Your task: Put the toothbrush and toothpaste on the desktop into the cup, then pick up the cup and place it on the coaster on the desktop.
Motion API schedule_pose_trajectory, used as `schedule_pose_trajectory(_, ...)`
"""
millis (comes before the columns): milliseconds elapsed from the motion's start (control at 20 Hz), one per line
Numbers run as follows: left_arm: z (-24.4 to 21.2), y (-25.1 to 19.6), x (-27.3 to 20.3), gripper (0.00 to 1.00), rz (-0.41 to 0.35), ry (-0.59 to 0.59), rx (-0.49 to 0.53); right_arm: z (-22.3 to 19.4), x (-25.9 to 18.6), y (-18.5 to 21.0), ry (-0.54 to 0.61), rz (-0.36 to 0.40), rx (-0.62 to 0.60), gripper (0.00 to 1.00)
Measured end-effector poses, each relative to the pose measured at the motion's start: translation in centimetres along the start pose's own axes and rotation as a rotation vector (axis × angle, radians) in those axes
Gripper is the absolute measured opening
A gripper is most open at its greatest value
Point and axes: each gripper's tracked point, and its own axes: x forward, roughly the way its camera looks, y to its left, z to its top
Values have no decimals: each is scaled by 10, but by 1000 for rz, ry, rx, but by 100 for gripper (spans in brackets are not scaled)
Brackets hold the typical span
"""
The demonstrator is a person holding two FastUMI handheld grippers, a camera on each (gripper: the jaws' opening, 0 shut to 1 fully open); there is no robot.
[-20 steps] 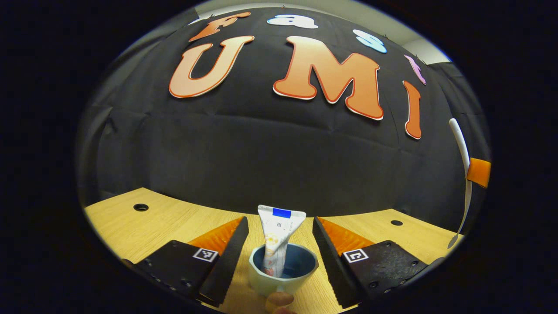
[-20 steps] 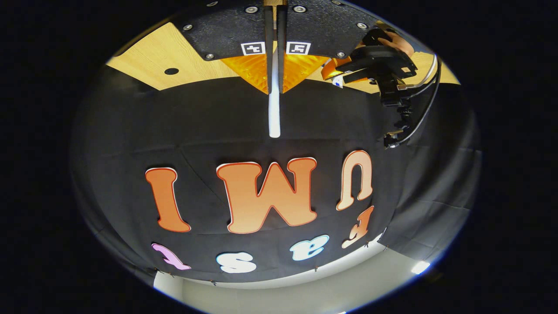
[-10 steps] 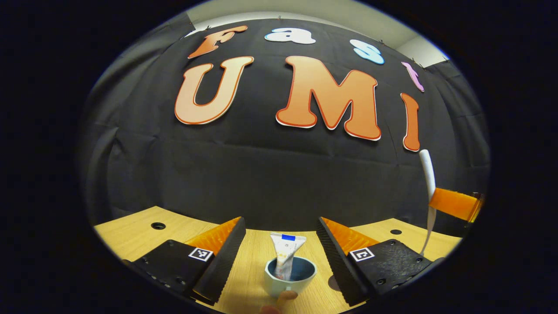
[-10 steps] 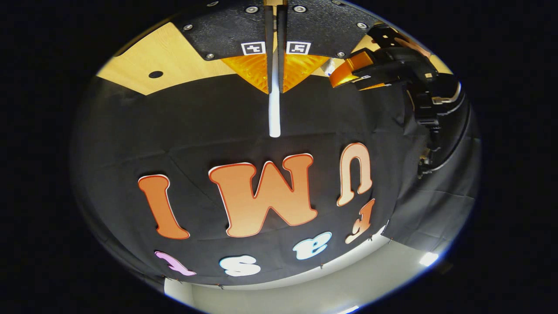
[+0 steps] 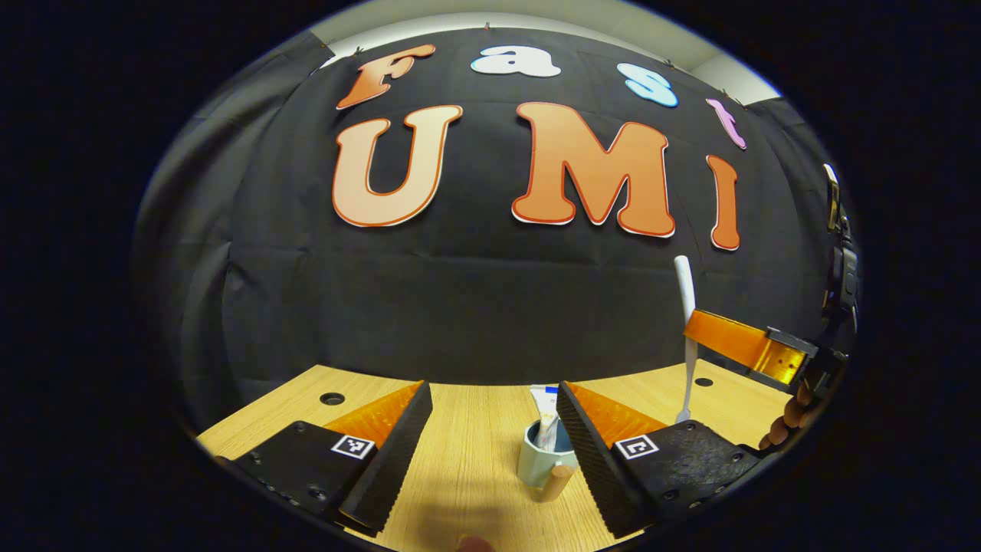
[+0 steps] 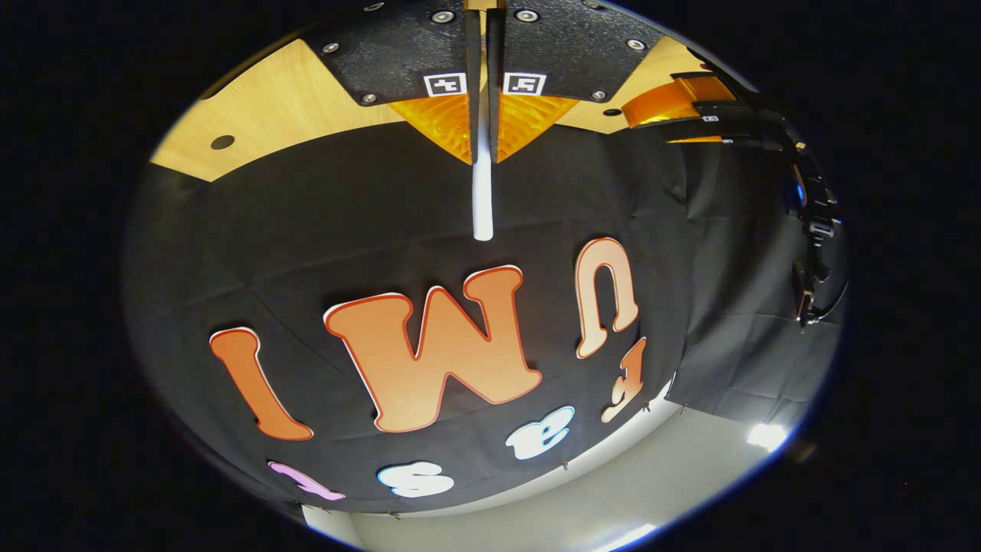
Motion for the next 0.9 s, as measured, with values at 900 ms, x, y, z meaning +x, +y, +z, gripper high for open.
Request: schedule_pose_trajectory(900,-36,56,-57,98,92,52,-8,-46,66,33,-99,5,-5,3)
